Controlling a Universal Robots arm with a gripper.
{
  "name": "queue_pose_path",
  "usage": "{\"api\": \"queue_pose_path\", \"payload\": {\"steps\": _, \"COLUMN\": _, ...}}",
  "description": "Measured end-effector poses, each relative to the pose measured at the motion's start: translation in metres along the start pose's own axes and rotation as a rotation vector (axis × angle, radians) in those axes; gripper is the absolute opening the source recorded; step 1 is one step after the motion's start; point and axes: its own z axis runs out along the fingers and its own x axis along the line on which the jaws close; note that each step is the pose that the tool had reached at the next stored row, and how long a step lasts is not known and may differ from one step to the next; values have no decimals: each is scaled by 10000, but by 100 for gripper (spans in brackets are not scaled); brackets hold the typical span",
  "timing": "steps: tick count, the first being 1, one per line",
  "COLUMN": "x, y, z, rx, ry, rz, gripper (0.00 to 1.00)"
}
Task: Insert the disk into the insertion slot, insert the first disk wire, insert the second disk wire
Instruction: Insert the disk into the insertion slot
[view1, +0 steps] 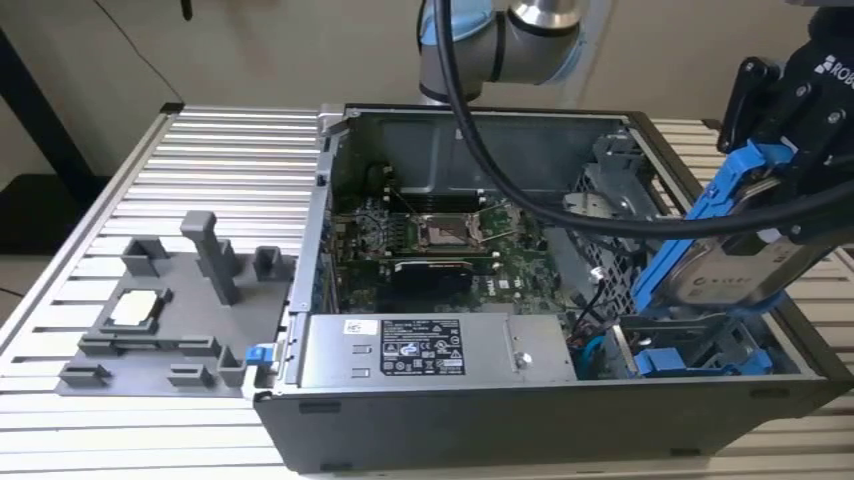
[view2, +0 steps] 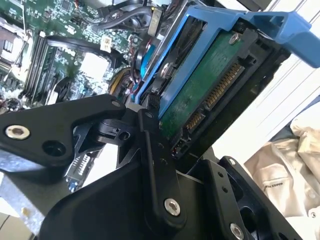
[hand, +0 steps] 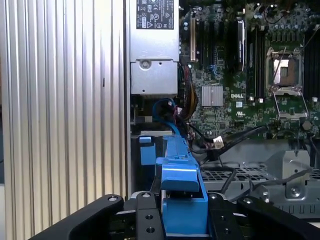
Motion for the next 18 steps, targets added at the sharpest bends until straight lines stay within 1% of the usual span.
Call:
{"api": "queue_pose_path", "payload": {"steps": 2, "x": 1, "y": -1, "z": 27, "rx": 1, "ry": 11, "rz": -3, "gripper": 33}}
{"api": "queue_pose_path", "payload": {"steps": 6, "x": 3, "y": -5, "z": 69, "rx": 0, "ry": 90, "rz": -24, "gripper": 33}}
{"api": "queue_pose_path", "payload": {"steps": 8, "x": 3, "y": -8, "z": 89, "rx": -4, "ry": 110, "rz": -31, "gripper": 33}}
{"api": "queue_pose_path", "payload": {"steps": 18, "x": 6, "y": -25, "z": 200, "rx": -6, "ry": 119, "rz": -52, "gripper": 33}}
